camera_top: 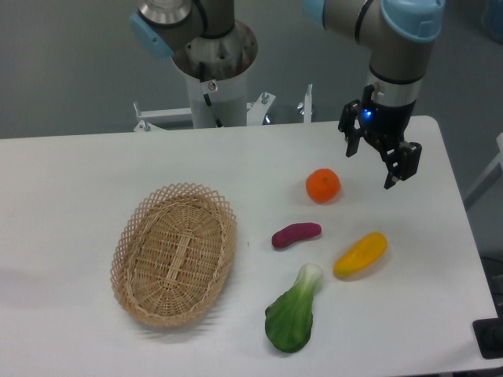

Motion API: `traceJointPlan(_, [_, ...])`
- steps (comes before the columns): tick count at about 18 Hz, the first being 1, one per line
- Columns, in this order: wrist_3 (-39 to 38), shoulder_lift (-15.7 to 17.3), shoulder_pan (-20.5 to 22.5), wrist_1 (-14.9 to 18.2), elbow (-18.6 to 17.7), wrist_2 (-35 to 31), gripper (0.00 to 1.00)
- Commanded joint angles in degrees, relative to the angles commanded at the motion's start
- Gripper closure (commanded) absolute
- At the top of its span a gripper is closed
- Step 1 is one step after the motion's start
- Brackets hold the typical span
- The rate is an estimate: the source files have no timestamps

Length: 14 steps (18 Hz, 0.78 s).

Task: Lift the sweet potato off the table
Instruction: 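Move the open gripper toward the purple sweet potato and descend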

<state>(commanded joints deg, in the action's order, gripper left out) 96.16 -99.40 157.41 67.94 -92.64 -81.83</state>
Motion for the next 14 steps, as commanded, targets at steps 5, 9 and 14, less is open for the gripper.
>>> traceJointPlan(5, [-4.7,0.0,-1.2,-0.1,-1.0,0.1,0.00])
traceJointPlan(9, [-8.7,1.4,-2.6,-0.5,-3.4,1.3,0.00])
traceJointPlan(14, [-15.6,1.9,-6.3,-4.1,-9.4,1.1,0.00])
